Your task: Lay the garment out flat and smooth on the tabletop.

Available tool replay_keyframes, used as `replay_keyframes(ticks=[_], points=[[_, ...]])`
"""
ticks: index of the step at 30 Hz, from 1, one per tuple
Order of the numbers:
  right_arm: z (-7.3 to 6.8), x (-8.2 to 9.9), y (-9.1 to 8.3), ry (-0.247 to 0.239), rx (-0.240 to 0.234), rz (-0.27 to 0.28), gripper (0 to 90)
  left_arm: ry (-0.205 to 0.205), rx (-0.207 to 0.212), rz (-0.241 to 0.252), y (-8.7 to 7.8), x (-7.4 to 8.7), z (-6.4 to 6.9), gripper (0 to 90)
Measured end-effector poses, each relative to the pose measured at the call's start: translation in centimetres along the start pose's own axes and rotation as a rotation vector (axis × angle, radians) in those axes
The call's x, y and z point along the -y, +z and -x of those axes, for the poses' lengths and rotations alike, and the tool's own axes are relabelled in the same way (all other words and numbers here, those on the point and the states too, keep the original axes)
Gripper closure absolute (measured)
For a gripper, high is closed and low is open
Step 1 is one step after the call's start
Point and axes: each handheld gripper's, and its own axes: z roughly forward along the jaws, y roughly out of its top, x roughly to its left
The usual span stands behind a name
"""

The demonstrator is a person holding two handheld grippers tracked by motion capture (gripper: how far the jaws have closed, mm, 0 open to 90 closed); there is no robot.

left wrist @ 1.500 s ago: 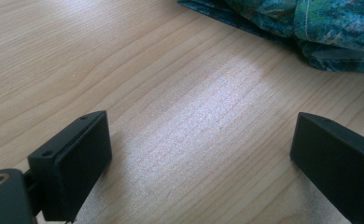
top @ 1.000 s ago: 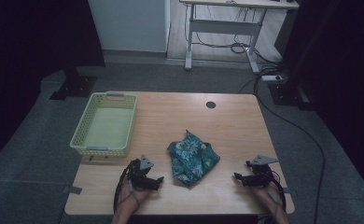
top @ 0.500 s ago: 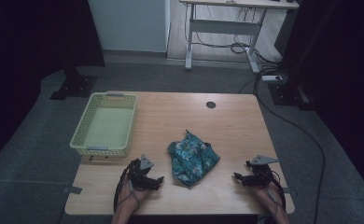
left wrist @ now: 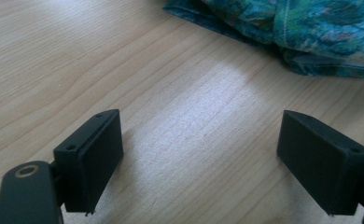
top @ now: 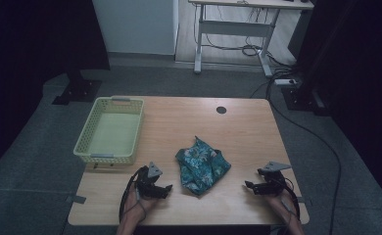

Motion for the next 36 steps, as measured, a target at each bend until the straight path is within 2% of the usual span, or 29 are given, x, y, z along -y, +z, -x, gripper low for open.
replay_keyframes(ticks=[5,8,21,36], points=[[-0.2,-0.7,-0.3,-0.004,-0.019,0.019,17.7,0.002,0.020,0.010,-0.4,-0.5,0.3,13.7],[-0.3,-1.2,-0.3,-0.014,-0.036,0.024,18.7,0.008,0.018,0.013,-0.6,-0.9,0.5,10.8],[-1.1,-3.3,-0.4,-0.053,-0.068,0.031,18.9,0.028,0.070,0.062,-1.5,-3.0,1.0,11.8],[-3.1,-6.5,0.1,-0.095,-0.134,0.045,25.1,0.086,0.124,0.056,-1.0,-5.1,2.1,15.2]])
